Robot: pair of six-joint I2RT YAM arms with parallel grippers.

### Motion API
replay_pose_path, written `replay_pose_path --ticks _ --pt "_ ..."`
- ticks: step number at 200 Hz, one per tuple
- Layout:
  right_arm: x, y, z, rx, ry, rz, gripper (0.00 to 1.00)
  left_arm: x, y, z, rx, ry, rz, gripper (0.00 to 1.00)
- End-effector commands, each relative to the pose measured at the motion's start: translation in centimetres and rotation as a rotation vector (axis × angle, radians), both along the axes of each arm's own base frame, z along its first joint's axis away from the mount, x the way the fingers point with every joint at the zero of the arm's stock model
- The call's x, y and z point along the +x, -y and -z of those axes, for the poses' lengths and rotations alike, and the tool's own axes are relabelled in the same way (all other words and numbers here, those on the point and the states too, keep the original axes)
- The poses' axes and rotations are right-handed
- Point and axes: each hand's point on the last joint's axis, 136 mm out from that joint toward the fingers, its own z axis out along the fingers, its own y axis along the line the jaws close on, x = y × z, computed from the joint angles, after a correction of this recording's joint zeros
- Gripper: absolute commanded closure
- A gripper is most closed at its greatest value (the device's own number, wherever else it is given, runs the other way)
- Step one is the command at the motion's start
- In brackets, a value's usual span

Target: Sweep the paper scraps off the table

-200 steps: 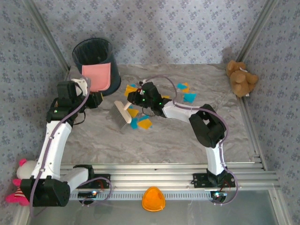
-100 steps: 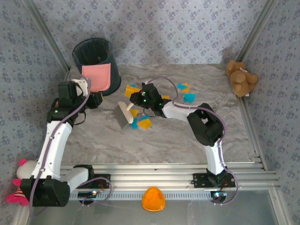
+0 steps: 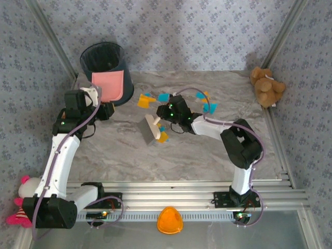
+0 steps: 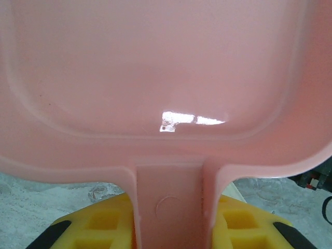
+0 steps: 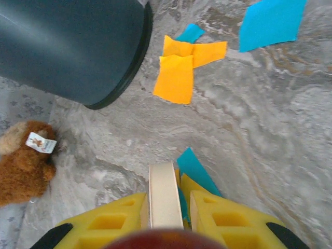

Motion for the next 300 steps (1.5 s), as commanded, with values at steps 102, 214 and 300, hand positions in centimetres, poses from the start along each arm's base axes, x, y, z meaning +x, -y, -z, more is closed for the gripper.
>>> replay_pose_path --ticks 102,214,300 --pt "-3.1 9.4 0.1 -0.357 0.061 0.093 1.0 0.3 1.3 -0.3 -0.002 0.007 0.072 1.0" --pt "-5.2 12.1 -3.0 -0.422 0.108 0.09 1.0 -0.3 4.2 2.5 0.049 -0.111 0.226 1.0" --pt "-7.5 14.2 -9.8 -0.205 0.233 0.063 1.0 -3.1 8.2 6.5 0.194 -0.257 0.428 1.0"
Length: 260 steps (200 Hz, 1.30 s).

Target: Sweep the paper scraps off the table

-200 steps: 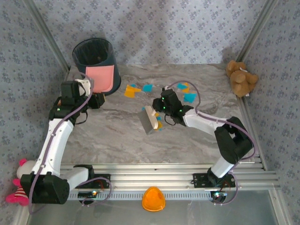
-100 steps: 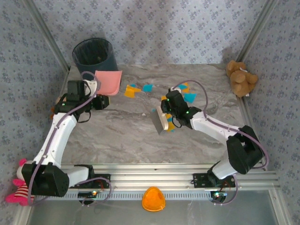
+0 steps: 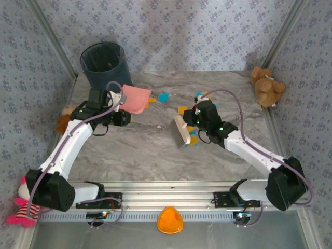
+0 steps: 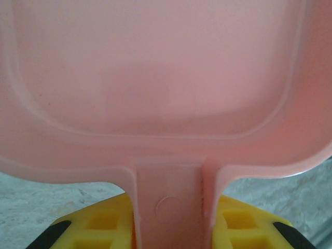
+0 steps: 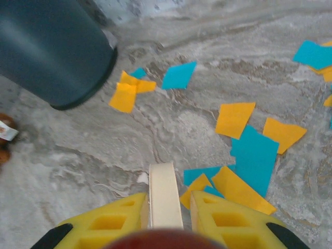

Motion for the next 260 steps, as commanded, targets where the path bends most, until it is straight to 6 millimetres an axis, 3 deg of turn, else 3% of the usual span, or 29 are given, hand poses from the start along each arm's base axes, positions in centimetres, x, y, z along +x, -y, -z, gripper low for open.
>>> replay_pose_path --ticks 1,69,120,174,205,260 --pt "-0.9 1.5 -1.2 0.021 0.026 0.002 1.0 -1.0 0.6 0.0 0.065 -0.009 0.08 1.0" --pt "-2.5 8.3 -0.6 -0.18 0.027 0.174 1.0 -4.6 2.7 3.7 0.26 -0.081 0.287 1.0" --pt "-3.7 11.4 -0.8 -0.305 0.035 0.237 1.0 -7.8 3.3 6.2 0.404 -0.115 0.478 1.0" --pt "-4.1 13.1 -0.2 -0.388 0.029 0.282 1.0 -11.5 4.8 7.8 0.413 -0.136 0.713 1.0" --pt "-4.1 13.2 0.3 -0.402 0.037 0.281 1.0 -13.0 5.2 9.1 0.456 -0.19 0.781 1.0" --pt "-4.0 12.2 0.8 -0.449 0.083 0.258 1.0 -12.7 5.3 10.7 0.56 -0.262 0.787 1.0"
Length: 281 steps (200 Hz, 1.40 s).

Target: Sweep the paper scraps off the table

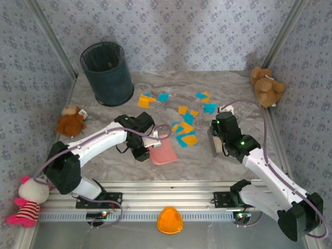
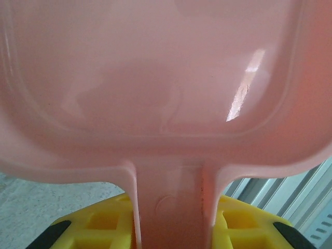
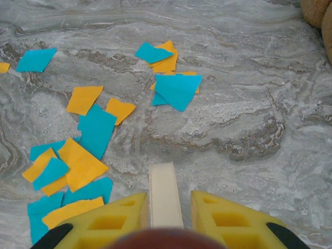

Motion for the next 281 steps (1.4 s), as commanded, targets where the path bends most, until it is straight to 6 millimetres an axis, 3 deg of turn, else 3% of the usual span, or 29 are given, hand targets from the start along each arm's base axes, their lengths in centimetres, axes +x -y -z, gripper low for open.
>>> replay_pose_path --ticks 1,199,281 --pt "0.4 0.0 -1.2 -0.03 0.067 0.007 1.0 0.4 -0.1 -0.4 0.042 0.002 0.01 1.0" --pt "1.3 -7.2 1.3 0.0 0.016 -0.169 1.0 3.1 1.9 2.3 0.156 -0.071 -0.044 1.0" --pt "1.1 -10.2 1.2 0.052 0.007 -0.258 1.0 3.7 2.4 2.8 0.157 -0.096 -0.069 1.0"
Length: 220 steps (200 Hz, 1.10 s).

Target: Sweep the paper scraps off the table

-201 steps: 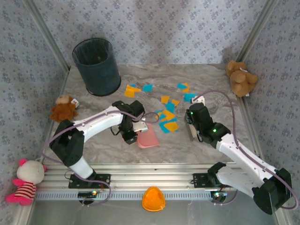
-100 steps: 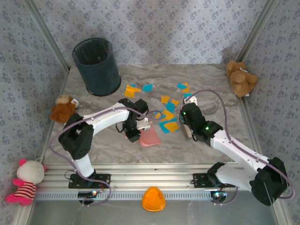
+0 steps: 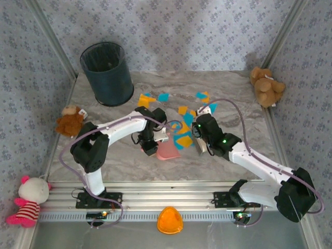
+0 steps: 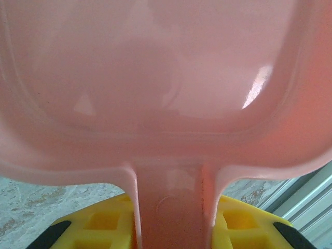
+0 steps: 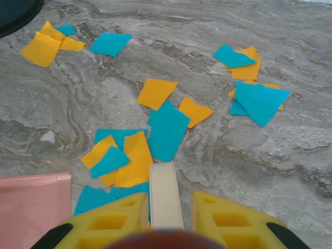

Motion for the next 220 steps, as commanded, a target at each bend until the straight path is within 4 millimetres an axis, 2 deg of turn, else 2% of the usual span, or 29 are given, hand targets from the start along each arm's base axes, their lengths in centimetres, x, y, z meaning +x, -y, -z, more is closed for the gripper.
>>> replay_pose_path --ticks 1,135,180,220 --pt "0.0 -1.7 -0.8 0.049 -0.005 -0.04 1.0 0.0 -0.1 0.1 0.017 -0.028 -0.024 1.0" --pt "-0.9 -5.6 -2.8 0.21 -0.014 -0.193 1.0 0.5 0.0 0.0 0.013 -0.005 -0.05 1.0" --pt "-0.6 -4.2 -4.3 0.233 0.046 -0.116 1.0 0.7 -0.4 0.0 0.006 0.007 -0.067 1.0" --pt "0.0 -2.1 -3.8 0.192 0.057 0.014 1.0 0.6 -0.6 0.1 0.009 0.004 -0.068 1.0"
